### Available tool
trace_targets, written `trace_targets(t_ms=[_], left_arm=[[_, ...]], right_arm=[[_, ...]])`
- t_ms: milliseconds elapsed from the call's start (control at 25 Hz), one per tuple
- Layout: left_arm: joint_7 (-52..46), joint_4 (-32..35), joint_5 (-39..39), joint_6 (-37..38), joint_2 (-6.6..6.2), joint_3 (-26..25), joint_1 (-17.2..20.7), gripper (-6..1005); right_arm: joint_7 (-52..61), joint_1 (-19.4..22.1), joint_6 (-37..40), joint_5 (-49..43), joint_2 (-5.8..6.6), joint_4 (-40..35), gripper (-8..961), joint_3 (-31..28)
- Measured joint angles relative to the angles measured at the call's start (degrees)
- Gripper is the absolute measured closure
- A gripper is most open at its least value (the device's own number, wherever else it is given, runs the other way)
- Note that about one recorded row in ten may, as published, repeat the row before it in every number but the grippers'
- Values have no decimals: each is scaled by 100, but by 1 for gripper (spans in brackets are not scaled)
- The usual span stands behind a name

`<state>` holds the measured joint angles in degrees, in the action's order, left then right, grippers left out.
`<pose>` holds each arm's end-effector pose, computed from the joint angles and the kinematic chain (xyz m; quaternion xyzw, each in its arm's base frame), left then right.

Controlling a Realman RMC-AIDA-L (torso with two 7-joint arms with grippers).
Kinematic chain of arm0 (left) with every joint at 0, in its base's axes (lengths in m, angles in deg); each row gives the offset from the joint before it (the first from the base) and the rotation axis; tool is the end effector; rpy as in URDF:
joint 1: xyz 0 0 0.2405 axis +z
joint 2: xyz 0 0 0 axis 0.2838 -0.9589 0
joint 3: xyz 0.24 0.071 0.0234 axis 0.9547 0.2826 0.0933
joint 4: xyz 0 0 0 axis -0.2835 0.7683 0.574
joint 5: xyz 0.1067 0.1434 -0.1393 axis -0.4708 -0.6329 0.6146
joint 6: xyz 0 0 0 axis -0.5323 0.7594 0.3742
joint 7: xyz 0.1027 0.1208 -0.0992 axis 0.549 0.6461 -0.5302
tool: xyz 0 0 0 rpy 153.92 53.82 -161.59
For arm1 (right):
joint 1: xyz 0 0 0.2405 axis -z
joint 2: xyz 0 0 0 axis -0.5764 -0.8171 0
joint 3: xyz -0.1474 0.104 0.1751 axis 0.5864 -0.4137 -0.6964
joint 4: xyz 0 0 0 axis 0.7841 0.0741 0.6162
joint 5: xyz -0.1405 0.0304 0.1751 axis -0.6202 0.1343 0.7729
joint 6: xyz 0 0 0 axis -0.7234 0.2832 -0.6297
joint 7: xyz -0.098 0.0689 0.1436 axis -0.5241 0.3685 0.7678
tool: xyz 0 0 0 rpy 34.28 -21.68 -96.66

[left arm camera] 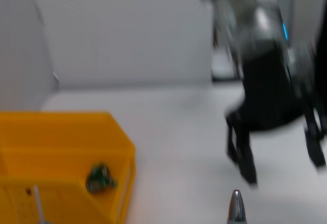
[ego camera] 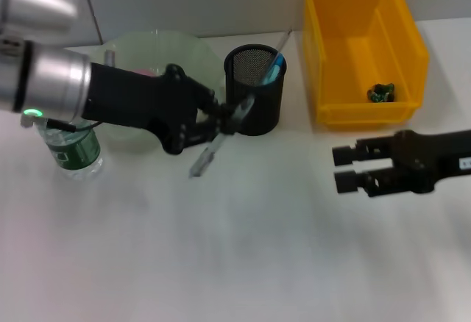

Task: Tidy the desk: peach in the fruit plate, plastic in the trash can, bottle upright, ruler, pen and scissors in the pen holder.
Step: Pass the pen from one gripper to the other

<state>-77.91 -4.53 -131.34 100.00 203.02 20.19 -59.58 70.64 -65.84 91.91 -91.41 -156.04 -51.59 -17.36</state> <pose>-0.1257 0.3872 -0.0349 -0.9840 -0.0171 -0.1746 0.0299 0.2485 0.3245 0.0176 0.9189 -0.3000 -0.2557 0.0135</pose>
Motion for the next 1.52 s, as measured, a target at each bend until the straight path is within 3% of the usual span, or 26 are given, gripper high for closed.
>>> trace_targets(t_ms=[80,160,320,440,480,520,600,920,1080,1440,1520], left_arm=[[-51,9,158,18,2,4,74,866],[-183,-60,1099,75,13,10,471,866],[-185,-555,2284,43,30,76,797,866],[-88,-1167,2916,18,33,93,833,867],[122,-1727,3353,13,42,99,817,867],[122,-1727,3353,13,42,99,817,867],[415,-2405,3831,25,54,110,783,867],[715,-3470,4697,64,77,112,757,867],[798,-4186,5334,76,83,111,688,867],[910,-4995,5654,106,82,-67,499,866],[1095,-5535,5682,170,80,-462,377,866]], right_arm=[[-132,118,111,-3,10,-6,238,-21],[-223,153,127,2,6,-6,238,-23],[-644,225,115,22,-64,47,238,-24],[-964,264,87,35,-170,86,238,-33],[-1160,284,75,47,-255,87,238,-86],[-1160,284,75,47,-255,87,238,-86],[-1585,329,57,51,-418,103,238,-345],[-2683,411,-58,51,-653,485,238,-1049],[-3751,486,-135,55,-823,882,238,-1584],[-5539,395,-528,66,-882,2029,238,-2323],[-5897,307,-700,71,-887,2337,238,-2423]])
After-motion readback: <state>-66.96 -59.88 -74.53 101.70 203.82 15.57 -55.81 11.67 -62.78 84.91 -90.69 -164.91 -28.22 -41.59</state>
